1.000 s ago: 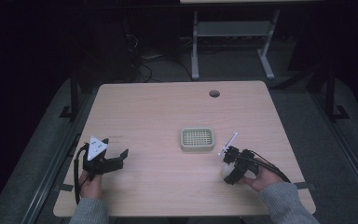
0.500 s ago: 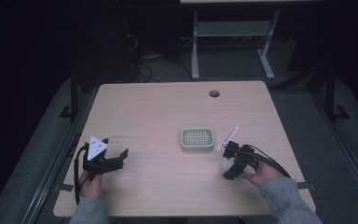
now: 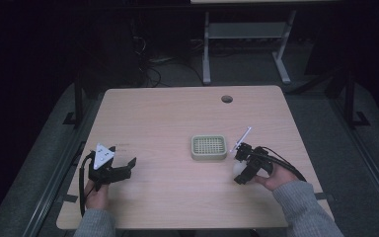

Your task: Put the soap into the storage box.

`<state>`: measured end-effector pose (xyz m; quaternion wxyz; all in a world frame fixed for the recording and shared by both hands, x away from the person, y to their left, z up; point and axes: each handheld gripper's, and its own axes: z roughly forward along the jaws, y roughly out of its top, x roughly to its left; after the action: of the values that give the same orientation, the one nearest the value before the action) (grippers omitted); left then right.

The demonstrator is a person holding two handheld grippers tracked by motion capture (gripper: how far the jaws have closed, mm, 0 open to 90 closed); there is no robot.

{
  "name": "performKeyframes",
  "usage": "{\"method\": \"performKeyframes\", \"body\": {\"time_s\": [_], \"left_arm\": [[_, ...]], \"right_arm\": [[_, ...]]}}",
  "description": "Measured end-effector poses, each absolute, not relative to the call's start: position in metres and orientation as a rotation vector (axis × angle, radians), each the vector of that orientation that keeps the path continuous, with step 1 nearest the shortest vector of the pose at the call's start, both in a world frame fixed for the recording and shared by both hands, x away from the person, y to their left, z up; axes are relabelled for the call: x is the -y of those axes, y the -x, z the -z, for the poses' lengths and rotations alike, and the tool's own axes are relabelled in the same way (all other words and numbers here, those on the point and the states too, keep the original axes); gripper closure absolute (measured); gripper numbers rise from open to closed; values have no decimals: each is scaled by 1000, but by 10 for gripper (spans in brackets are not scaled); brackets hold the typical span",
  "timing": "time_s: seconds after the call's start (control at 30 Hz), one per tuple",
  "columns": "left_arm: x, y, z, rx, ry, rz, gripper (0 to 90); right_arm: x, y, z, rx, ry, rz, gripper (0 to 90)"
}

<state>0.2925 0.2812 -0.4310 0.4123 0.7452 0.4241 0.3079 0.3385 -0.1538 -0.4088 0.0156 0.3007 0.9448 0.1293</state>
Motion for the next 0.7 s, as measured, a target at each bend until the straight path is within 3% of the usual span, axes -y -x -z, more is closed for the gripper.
{"method": "performKeyframes", "body": {"time_s": [0.7], "left_arm": [[-282,-292,430,-1064,-1875,-777,149]], "right_arm": [[144,-354,394,-2945,-905,-432,235]]}}
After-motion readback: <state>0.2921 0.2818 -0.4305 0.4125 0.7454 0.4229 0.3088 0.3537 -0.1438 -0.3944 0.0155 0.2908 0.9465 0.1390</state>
